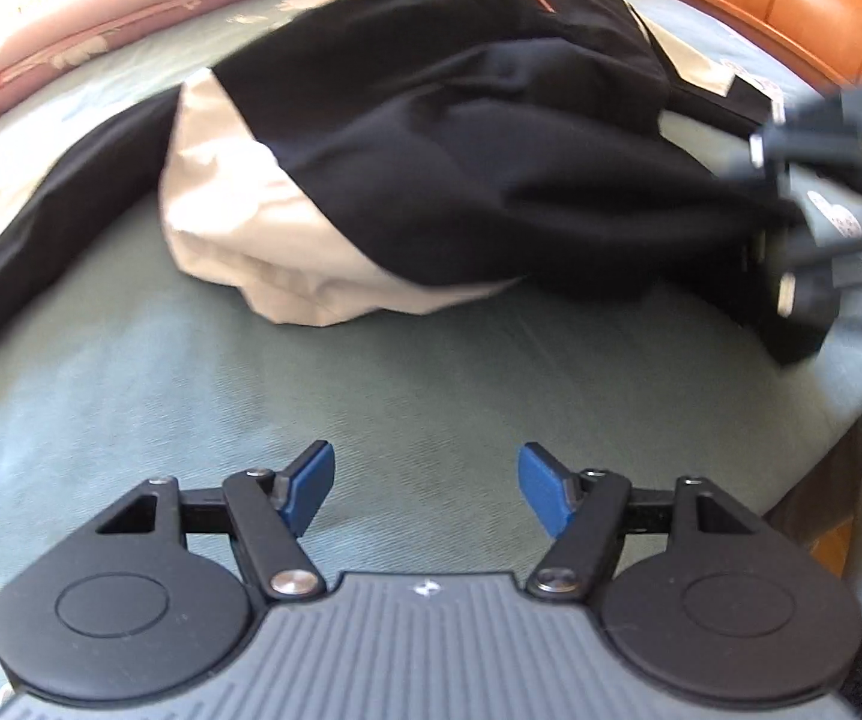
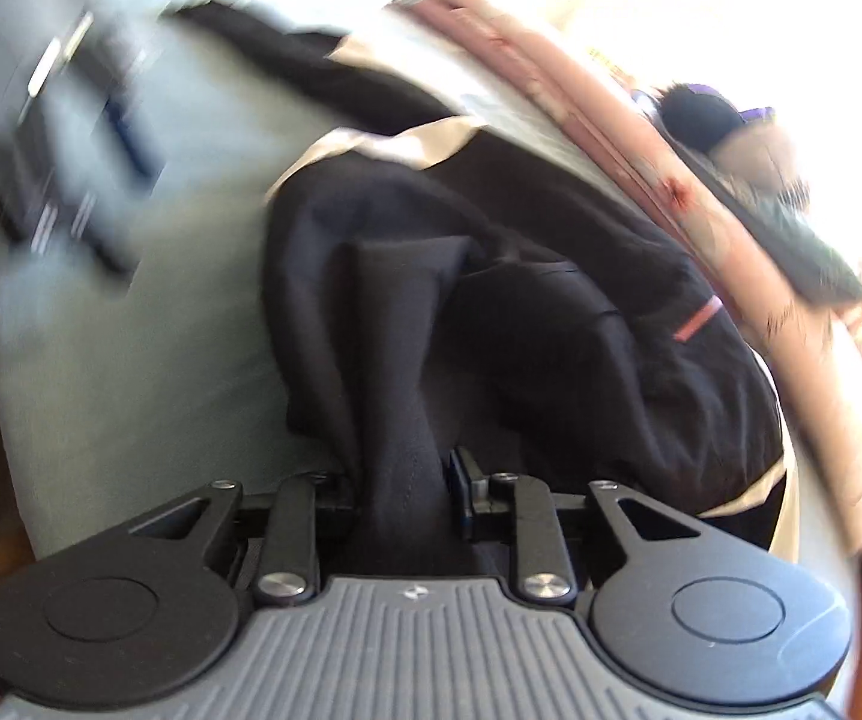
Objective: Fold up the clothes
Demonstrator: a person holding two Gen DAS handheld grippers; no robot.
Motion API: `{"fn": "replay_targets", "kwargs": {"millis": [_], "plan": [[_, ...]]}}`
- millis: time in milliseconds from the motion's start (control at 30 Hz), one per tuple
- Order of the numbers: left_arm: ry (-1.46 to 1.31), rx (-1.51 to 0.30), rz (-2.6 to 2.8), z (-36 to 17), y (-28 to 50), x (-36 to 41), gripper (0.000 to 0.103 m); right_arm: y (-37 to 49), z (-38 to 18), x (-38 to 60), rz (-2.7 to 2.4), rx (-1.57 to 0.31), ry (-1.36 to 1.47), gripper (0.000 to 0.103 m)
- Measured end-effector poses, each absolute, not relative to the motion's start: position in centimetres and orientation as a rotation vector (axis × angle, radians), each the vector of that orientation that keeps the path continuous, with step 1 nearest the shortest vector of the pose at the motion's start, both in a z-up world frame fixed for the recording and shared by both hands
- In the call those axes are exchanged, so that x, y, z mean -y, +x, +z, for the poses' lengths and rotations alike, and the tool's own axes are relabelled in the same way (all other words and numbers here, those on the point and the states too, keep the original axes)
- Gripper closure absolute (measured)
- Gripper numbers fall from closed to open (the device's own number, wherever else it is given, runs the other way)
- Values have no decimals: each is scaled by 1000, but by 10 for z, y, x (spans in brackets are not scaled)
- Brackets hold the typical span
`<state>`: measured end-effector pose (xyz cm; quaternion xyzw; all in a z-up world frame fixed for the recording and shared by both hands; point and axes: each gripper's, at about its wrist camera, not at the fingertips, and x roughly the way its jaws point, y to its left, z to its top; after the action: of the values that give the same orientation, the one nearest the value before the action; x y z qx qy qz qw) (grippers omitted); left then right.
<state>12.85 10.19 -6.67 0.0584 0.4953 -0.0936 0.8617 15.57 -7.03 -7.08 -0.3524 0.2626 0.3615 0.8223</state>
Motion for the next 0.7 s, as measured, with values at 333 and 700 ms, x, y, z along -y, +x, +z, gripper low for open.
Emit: {"fn": "replay_targets", "kwargs": {"millis": [333, 700], "plan": [[132, -1057, -270, -90, 163, -89, 34, 267, -14, 99, 673, -574, -380, 74], [131, -1000, -318, -96, 203, -90, 31, 414, -55, 107, 494, -648, -169, 64]]}}
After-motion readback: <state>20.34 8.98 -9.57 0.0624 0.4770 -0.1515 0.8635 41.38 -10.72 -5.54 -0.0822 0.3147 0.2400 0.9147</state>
